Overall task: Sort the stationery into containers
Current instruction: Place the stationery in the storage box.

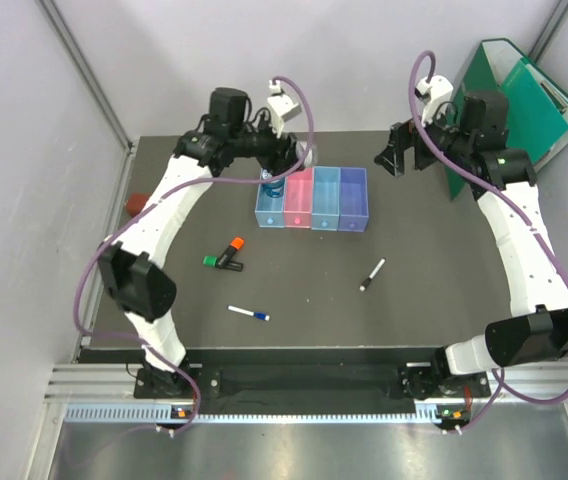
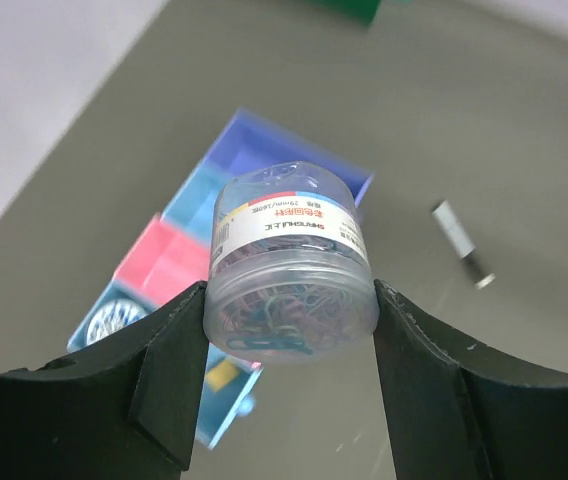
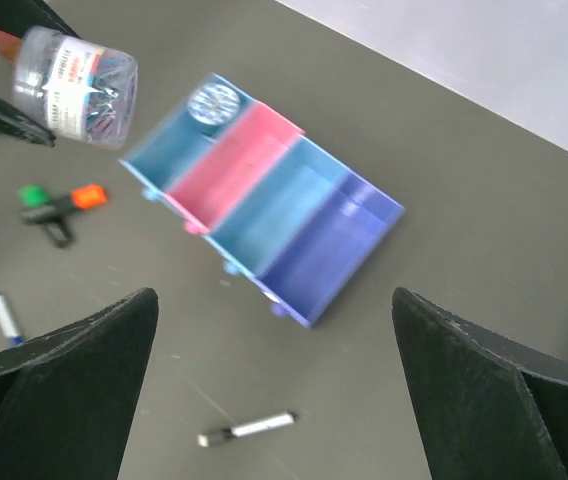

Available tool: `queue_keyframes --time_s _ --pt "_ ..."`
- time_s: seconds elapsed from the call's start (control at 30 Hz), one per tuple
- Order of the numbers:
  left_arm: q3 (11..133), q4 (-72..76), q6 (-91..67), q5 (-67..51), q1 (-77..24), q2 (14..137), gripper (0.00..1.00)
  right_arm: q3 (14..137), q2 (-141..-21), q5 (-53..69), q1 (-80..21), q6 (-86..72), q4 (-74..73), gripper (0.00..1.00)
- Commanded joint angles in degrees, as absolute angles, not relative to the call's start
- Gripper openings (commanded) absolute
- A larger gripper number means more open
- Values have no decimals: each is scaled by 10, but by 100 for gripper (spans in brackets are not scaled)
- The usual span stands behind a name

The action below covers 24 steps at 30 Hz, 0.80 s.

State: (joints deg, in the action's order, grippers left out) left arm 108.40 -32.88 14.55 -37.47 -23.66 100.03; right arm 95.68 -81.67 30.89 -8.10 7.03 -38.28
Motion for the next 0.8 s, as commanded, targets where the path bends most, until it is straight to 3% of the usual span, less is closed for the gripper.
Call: queue_keyframes --time_s 0.0,0.3,0.77 --pt "1147 -453 279 -315 -234 1070 0 971 -796 206 -75 151 -417 100" --pt "1336 -562 422 -314 -249 1213 0 980 -766 109 -62 248 -468 100" --pt "1375 -528 555 -311 -303 1314 0 948 -701 92 68 279 -458 100"
